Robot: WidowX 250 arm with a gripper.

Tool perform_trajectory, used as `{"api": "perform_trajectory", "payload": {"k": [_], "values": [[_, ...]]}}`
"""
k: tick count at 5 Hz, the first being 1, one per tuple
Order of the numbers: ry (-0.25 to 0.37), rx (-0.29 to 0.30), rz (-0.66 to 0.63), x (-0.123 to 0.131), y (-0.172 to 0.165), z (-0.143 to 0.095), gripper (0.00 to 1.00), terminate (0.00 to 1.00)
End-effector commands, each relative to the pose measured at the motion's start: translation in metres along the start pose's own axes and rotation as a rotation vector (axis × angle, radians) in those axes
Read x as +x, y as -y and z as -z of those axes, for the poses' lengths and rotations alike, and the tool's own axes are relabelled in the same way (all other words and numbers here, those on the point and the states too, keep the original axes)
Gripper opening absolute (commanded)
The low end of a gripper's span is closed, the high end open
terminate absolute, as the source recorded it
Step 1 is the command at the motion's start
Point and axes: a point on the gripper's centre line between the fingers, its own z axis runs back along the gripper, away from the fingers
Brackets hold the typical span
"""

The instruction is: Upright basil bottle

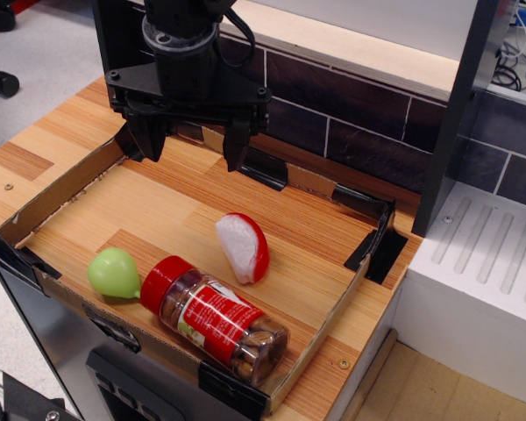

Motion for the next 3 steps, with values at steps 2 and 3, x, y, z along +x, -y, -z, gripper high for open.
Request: {"api": "perform_trajectory", "payload": {"k": [2,3], "values": [[-0.003,-0.009,-0.26,-0.003,-0.008,-0.018,1.0,0.0],[-0.04,0.066,-0.498,-0.009,-0.019,-0.022,1.0,0.0]]}}
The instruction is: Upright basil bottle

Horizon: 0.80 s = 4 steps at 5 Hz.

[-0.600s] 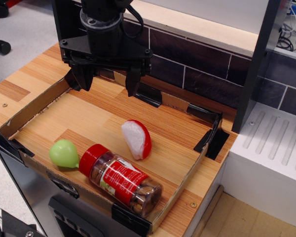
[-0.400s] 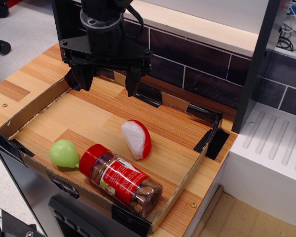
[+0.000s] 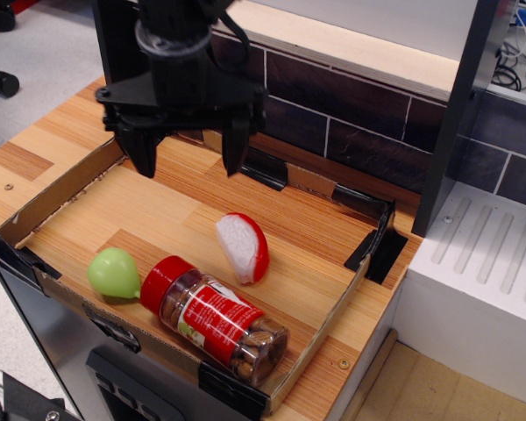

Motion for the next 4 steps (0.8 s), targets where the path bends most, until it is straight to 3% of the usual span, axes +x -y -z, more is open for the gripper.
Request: {"api": "perform_trajectory", "payload": {"k": [1,2,3,4], "values": [[0.013,0.117,-0.464,-0.006,-0.021,0.001,1.0,0.0],[-0.071,0.173,-0.708,-0.016,-0.031,0.019,1.0,0.0],[-0.112,0.174,-0.961,-0.023,-0.031,0.032,1.0,0.0],[-0.118,0.167,-1.026,-0.03,-0.03,0.037,1.0,0.0]]}}
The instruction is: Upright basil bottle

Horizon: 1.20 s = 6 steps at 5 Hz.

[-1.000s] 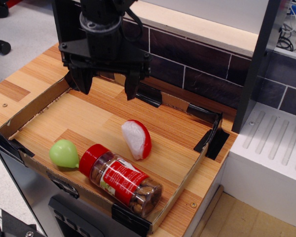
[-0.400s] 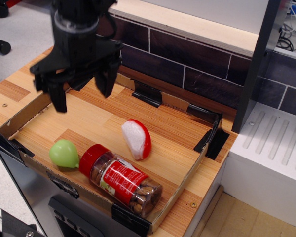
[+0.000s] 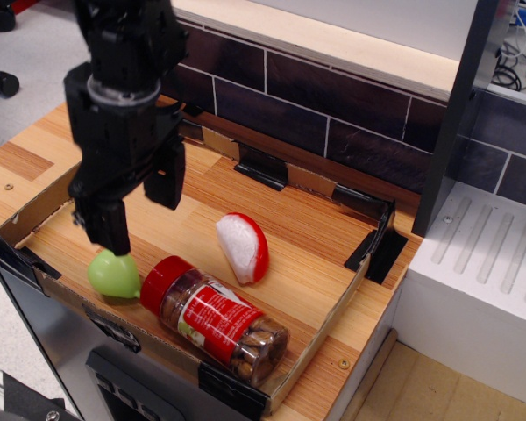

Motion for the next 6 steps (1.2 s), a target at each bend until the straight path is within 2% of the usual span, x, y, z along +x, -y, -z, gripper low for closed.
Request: {"api": "perform_trajectory", "payload": {"k": [1,2,3,6], "values": [[-0.006,-0.037,-0.041,-0.013,-0.004,0.003,1.0,0.0],[-0.02,-0.031,0.051,-0.021,-0.01,0.003,1.0,0.0],[-0.008,-0.056,0.141,-0.028,-0.013,0.009,1.0,0.0],[0.044,-0.102,0.167,-0.028,-0.006,0.022,1.0,0.0]]}}
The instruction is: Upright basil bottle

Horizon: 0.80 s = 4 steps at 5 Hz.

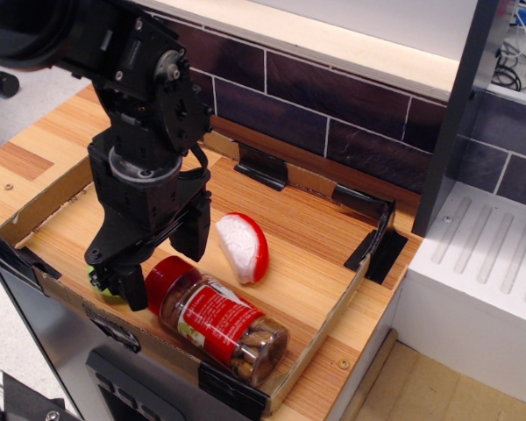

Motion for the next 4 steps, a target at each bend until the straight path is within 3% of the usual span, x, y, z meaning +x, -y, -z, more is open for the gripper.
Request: {"api": "perform_trajectory", "payload": {"k": [1,4], "values": [[0.038,-0.025,-0.015,0.001,0.009,0.002,1.0,0.0],[0.081,-0.003,-0.004,-0.002,0.006,0.02,1.0,0.0]]}}
